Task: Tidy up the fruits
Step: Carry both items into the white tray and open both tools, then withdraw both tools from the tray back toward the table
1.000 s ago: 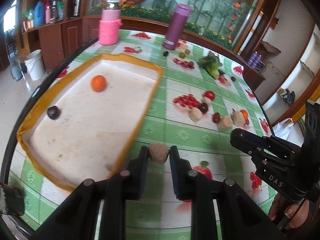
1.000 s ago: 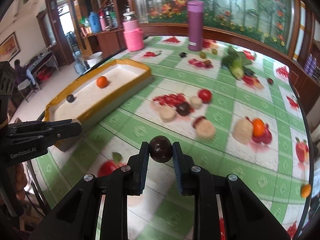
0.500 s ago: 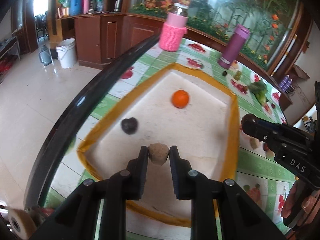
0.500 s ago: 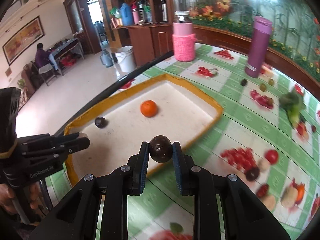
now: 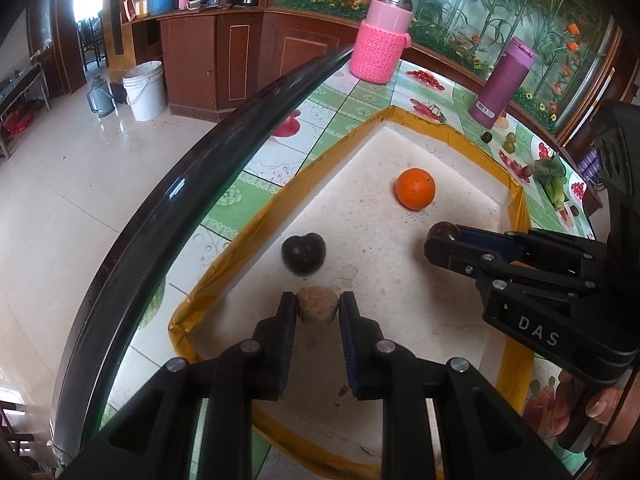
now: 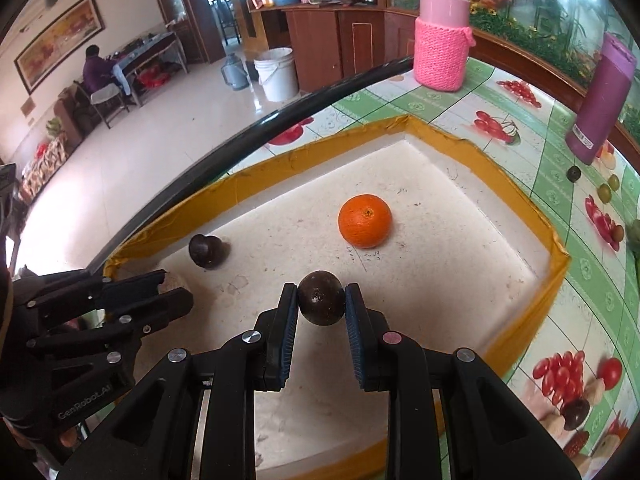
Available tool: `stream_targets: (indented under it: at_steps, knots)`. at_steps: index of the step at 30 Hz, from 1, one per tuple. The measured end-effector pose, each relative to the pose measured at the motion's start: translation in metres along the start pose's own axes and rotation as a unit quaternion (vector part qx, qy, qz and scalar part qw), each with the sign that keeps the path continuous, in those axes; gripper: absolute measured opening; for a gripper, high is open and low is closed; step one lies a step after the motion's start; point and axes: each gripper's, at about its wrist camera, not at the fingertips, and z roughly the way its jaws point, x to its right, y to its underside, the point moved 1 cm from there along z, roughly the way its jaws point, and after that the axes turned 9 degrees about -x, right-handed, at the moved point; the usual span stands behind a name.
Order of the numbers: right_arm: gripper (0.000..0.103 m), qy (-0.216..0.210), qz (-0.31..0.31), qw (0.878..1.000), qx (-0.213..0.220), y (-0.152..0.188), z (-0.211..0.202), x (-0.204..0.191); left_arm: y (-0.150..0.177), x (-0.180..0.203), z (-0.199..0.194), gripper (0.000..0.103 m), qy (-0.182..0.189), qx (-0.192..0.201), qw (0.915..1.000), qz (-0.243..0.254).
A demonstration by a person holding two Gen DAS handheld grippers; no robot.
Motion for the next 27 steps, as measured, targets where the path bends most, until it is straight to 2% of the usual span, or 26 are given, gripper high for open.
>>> stream_targets:
  at_steps: [10,13,15,17,20,22,27]
  knots:
    - [0.024,0.01,-0.006,1.0,-0.023,-0.001,0.015,0.003,-0.001,-0.001,0.007,0.025,-0.022,-0.003,0.9998,0.002]
    - [0.033,0.01,-0.001,1.0,-0.023,0.0,0.016,0.007,0.0,-0.001,0.007,0.025,-0.029,-0.004,0.9995,0.008]
    - [0.033,0.013,0.0,1.0,-0.023,0.001,0.016,0.008,0.0,0.0,0.008,0.032,-0.032,-0.005,0.9994,0.011]
    - [0.035,0.019,0.0,1.0,-0.024,0.001,0.015,0.009,0.001,0.002,0.007,0.043,-0.038,-0.002,0.9992,0.014]
    - [0.04,0.023,0.004,0.999,-0.023,0.005,0.012,0.012,0.003,0.007,0.004,0.052,-0.049,0.006,0.9985,0.023]
    - [0.04,0.025,0.007,0.999,-0.02,0.007,0.009,0.013,0.005,0.009,0.002,0.057,-0.058,0.011,0.9979,0.026]
    - [0.041,0.04,0.006,0.999,-0.008,0.014,-0.006,0.014,0.008,0.008,-0.004,0.06,-0.063,0.014,0.9976,0.024]
